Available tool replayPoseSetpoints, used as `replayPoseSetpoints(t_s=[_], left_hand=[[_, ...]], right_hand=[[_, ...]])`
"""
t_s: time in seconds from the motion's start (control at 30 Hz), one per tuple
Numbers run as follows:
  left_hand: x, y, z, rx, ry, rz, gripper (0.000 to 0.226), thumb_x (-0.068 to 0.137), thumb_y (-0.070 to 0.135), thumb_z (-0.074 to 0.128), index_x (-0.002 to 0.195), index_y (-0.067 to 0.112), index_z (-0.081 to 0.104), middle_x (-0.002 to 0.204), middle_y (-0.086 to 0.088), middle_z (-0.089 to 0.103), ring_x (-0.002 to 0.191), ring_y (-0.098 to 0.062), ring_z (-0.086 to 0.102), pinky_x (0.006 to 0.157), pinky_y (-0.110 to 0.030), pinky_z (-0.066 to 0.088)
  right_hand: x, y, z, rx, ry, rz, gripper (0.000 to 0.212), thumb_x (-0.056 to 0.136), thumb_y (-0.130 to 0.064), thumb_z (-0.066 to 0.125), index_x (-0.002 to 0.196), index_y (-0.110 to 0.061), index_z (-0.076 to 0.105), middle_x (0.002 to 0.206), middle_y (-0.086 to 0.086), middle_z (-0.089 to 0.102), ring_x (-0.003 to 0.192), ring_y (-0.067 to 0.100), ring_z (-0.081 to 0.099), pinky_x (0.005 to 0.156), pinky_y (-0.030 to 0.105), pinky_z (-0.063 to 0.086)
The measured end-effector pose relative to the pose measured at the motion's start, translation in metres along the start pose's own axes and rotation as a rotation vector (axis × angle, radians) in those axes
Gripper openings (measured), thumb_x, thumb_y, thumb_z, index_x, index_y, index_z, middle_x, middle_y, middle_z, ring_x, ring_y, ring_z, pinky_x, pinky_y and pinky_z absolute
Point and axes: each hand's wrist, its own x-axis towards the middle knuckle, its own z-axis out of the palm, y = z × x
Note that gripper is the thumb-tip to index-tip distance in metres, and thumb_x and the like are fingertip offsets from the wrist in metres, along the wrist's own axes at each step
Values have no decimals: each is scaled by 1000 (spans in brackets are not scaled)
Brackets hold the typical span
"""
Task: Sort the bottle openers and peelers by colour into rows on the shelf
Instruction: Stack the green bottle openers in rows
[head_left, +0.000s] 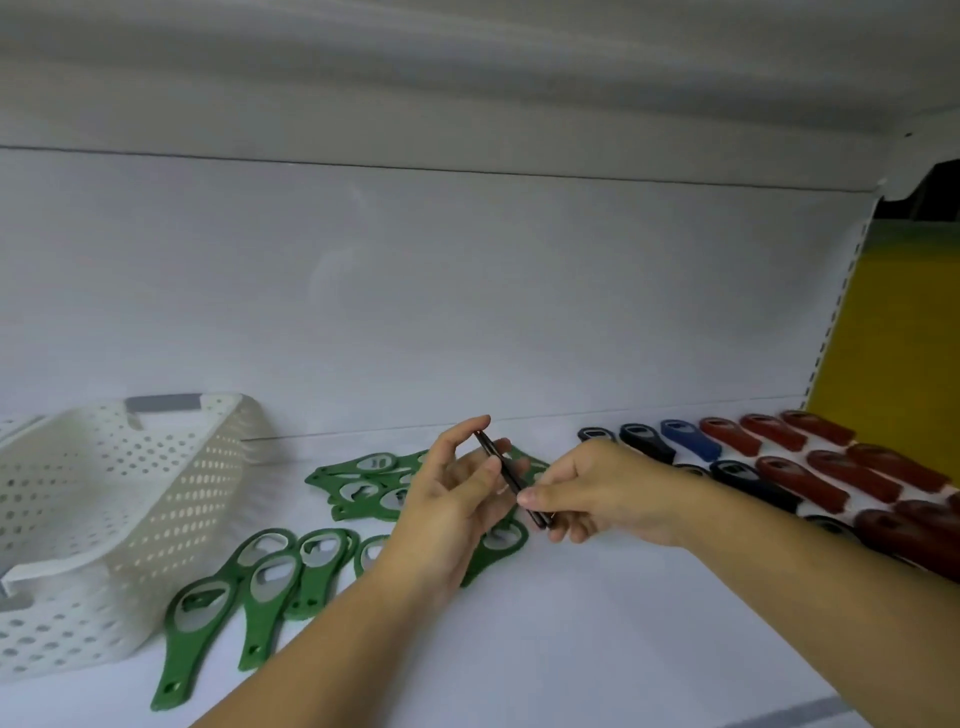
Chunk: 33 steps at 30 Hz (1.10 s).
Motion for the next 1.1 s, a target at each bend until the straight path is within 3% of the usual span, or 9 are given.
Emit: replayPoseSetpoints(t_s=[0.13, 0.3, 0.43, 0.5, 0.63, 0.77, 0.87, 0.97, 1.1], left_hand=[[-5, -7, 7, 41, -58, 2, 34, 88, 1, 54, 117, 19, 61, 102, -17, 67, 108, -37, 63, 92, -44, 53], [-13, -10, 16, 41, -106, -3, 45, 76, 11, 62, 120, 20, 59, 107, -24, 65, 99, -31, 67, 81, -37, 58], [-18, -12, 21, -6, -138, -7, 45, 71, 9, 62, 116, 14, 60, 99, -17, 66, 97, -31, 68, 72, -37, 59], [-20, -16, 23, -11, -156, -30, 39, 73, 7, 62, 112, 13, 59, 100, -18, 67, 95, -30, 69, 69, -35, 58], [-22, -25, 25, 23, -225, -121, 41, 78, 6, 69, 116, 14, 56, 116, -23, 62, 100, -28, 67, 79, -38, 58], [-22, -31, 19, 248, -238, -245, 64, 70, 11, 79, 125, 27, 52, 120, -7, 64, 111, -19, 62, 93, -30, 51], [-22, -33, 16, 437, -276, -322, 46, 67, 6, 72, 111, 16, 61, 114, -7, 66, 102, -14, 65, 88, -24, 51], [-22, -36, 16, 512, -319, -332, 24, 83, -10, 64, 101, 6, 65, 101, -9, 70, 92, -12, 67, 80, -16, 53], [-24, -36, 15, 529, -328, -319, 21, 85, -11, 59, 98, 3, 66, 93, -6, 72, 87, -9, 68, 76, -14, 53]], right_hand=[[-17, 9, 0, 30, 34, -8, 24, 85, -26, 69, 85, -2, 71, 76, 6, 67, 64, 10, 61, 55, 19, 45], [-32, 17, 4, 82, 90, 5, 20, 82, -29, 73, 71, -13, 68, 59, -6, 58, 58, 7, 52, 52, 19, 41], [-44, 22, 5, 90, 115, 13, 38, 79, -31, 75, 48, -22, 57, 49, -7, 46, 48, 6, 40, 47, 18, 34], [-50, 26, 6, 78, 139, 28, 34, 78, -30, 76, 50, -21, 57, 47, -8, 46, 45, 6, 39, 44, 17, 31], [-60, 32, 3, -9, 230, 90, 22, 73, -28, 79, 62, -13, 66, 45, -8, 51, 43, 4, 43, 44, 17, 32], [-76, 44, -15, -200, 321, 250, 26, 67, -30, 80, 69, -5, 72, 53, -2, 60, 49, 8, 52, 48, 19, 38], [-90, 58, -39, -387, 364, 379, 24, 63, -26, 79, 58, -6, 66, 53, 2, 63, 53, 15, 59, 51, 22, 42], [-100, 72, -59, -507, 391, 464, 28, 59, -25, 79, 48, -10, 57, 48, 2, 59, 51, 16, 56, 52, 25, 39], [-100, 82, -67, -575, 398, 493, 34, 57, -25, 77, 44, -12, 49, 45, 1, 48, 46, 18, 43, 50, 26, 30]])
